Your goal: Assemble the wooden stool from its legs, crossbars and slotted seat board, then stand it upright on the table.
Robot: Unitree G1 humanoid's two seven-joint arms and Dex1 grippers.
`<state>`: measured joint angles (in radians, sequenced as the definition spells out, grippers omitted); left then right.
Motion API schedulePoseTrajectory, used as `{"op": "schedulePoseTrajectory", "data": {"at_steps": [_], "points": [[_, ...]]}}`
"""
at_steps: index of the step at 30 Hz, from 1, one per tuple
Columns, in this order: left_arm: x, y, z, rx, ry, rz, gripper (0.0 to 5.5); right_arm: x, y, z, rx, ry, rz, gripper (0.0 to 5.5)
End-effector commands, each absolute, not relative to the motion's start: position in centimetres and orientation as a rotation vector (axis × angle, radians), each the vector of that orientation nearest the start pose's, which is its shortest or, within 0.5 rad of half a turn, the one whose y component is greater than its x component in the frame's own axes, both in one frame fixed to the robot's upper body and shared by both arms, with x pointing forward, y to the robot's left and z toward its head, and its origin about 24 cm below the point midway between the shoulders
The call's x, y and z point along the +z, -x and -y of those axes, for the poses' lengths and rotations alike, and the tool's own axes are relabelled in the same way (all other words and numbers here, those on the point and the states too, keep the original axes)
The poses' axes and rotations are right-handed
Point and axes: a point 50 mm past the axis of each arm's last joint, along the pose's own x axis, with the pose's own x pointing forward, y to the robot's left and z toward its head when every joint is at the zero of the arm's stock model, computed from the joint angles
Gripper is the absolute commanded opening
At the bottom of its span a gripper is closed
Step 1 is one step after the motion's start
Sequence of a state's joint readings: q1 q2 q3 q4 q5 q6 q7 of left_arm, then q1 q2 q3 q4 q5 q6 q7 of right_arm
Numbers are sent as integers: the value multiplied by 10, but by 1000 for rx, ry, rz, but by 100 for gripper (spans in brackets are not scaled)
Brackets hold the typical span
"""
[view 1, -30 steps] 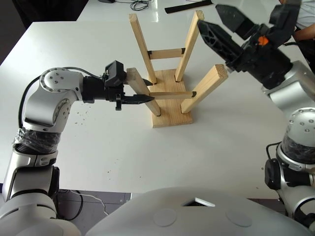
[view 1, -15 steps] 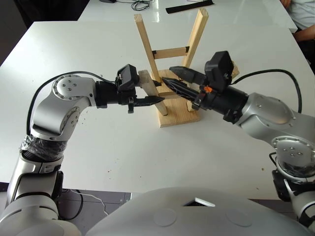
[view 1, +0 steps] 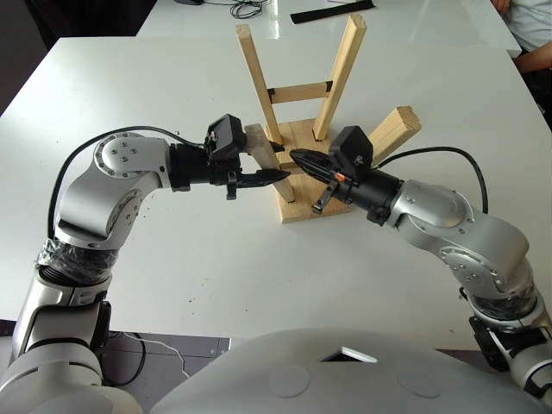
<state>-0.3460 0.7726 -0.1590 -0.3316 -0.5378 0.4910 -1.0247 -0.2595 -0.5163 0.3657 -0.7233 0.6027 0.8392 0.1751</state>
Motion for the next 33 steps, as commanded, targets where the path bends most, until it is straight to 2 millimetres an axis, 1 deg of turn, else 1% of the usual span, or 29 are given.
{"op": "schedulePoseTrajectory", "data": {"at_steps": [1,4,6,9,10,11,12,14,16,17,19,20,24,26,27,28,30,31,32,33], "points": [[130,-245,-155,-1330,-308,-325,204,137,-212,80,924,196,-193,0],[132,-245,-154,-1332,-310,-318,204,136,-214,80,918,217,-193,0],[133,-246,-154,-1332,-314,-316,204,146,-217,79,913,185,-142,0],[132,-247,-156,-1327,-318,-322,204,178,-222,78,910,67,25,0],[132,-247,-157,-1326,-319,-325,204,184,-223,78,908,43,50,0],[132,-247,-157,-1324,-320,-326,204,182,-223,81,909,45,39,0],[132,-248,-157,-1325,-321,-327,204,174,-222,83,908,72,1,0],[132,-249,-157,-1321,-326,-326,204,148,-219,90,904,174,-126,0],[132,-250,-157,-1319,-332,-321,204,125,-215,94,893,237,-223,0],[133,-251,-157,-1322,-334,-319,204,119,-213,94,890,249,-240,0],[134,-251,-157,-1329,-334,-318,204,120,-212,90,894,241,-230,0],[134,-251,-157,-1331,-334,-319,204,125,-213,88,898,223,-202,0],[134,-250,-158,-1333,-330,-322,204,161,-224,87,885,105,-48,0],[133,-249,-158,-1334,-329,-324,204,182,-228,85,876,-7,38,0],[133,-249,-158,-1335,-329,-324,204,182,-228,84,884,-17,35,0],[133,-249,-158,-1335,-329,-325,204,176,-226,82,893,15,4,0],[133,-251,-158,-1333,-338,-327,204,141,-218,83,898,179,-151,0],[134,-252,-158,-1332,-342,-327,204,124,-213,85,895,219,-221,0],[135,-252,-158,-1331,-345,-327,204,114,-209,86,893,251,-261,0],[136,-252,-158,-1330,-347,-326,204,108,-206,85,894,268,-276,0]]}}
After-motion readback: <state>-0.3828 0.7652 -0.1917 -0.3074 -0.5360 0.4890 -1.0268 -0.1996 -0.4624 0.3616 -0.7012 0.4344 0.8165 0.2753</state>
